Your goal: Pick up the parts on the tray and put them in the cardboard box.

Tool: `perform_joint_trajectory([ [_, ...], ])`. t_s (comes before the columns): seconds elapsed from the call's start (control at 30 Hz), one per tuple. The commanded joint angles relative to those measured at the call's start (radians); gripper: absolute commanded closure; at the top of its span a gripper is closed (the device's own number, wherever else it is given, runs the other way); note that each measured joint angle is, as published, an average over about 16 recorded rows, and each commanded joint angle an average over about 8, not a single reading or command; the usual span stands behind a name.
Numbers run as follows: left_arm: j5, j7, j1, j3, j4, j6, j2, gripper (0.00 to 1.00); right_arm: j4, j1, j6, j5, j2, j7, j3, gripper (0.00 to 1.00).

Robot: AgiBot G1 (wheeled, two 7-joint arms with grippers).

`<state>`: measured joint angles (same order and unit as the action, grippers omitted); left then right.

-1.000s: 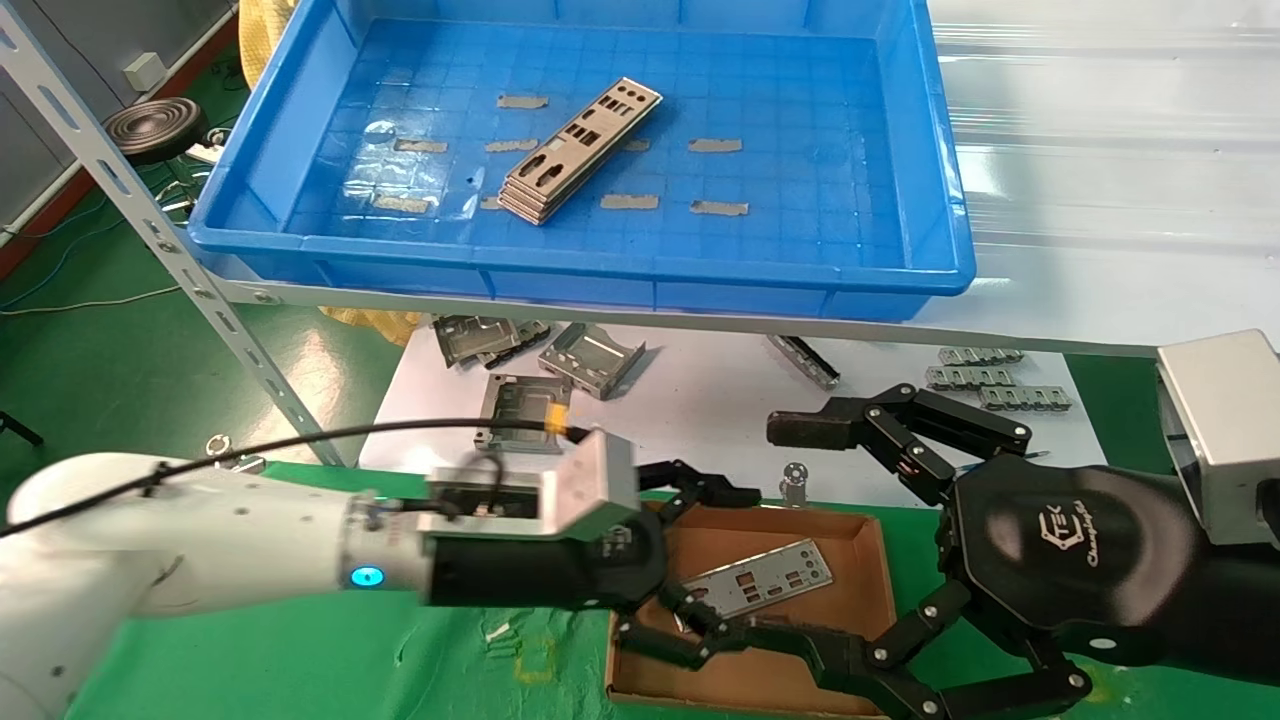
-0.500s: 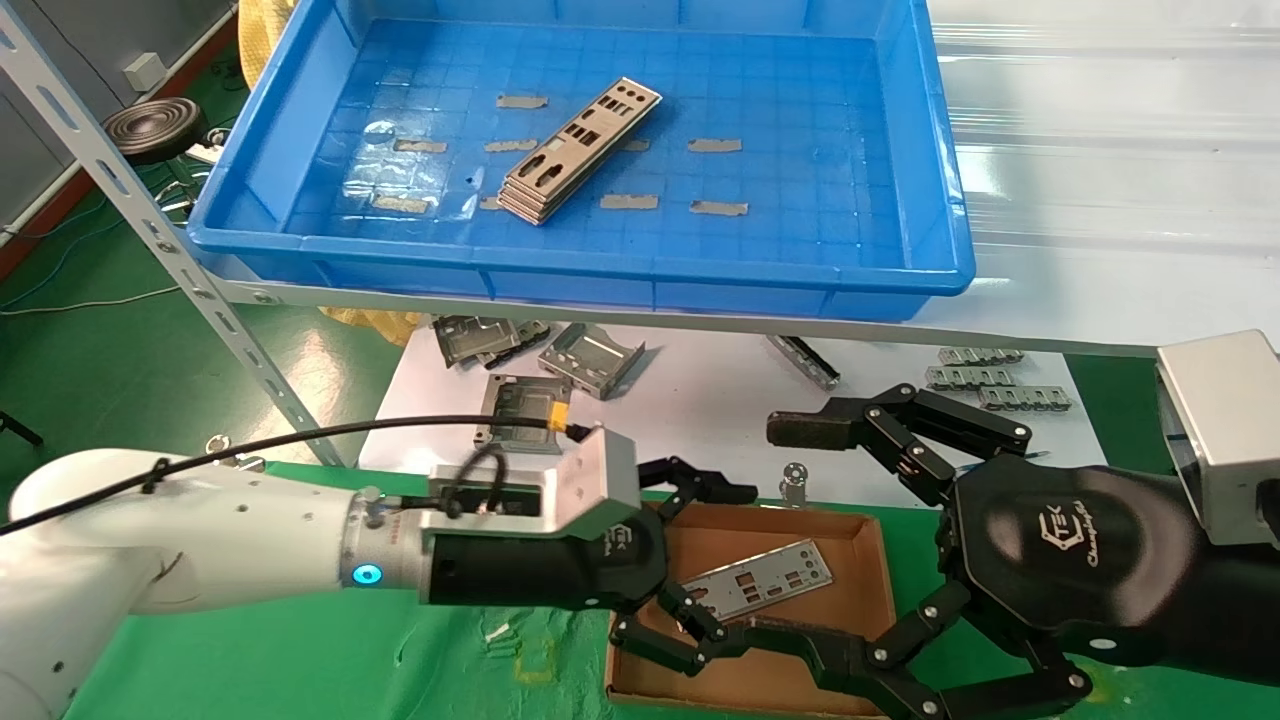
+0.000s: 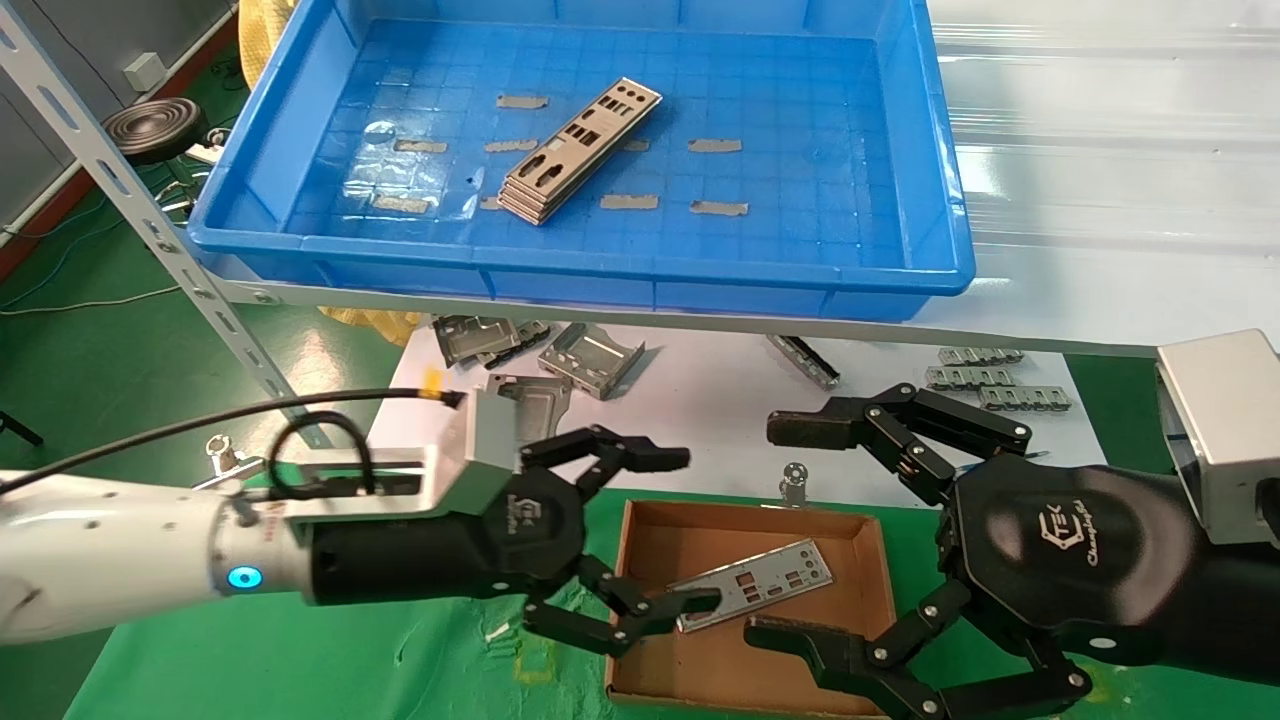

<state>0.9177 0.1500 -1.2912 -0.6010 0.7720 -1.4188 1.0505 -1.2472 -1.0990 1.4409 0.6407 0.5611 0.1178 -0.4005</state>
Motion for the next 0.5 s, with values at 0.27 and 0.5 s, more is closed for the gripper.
perform_joint_trajectory([
  [0.27,-0.039,-0.070,0.045,0.067,0.106,-0.016,-0.091,0.00,0.000,0.000,0.000,0.000,0.000,0.000,0.000,0.00],
  [0.5,-0.069,-0.124,0.080,0.118,0.188,-0.028,-0.161,0.00,0.000,0.000,0.000,0.000,0.000,0.000,0.000,0.00],
])
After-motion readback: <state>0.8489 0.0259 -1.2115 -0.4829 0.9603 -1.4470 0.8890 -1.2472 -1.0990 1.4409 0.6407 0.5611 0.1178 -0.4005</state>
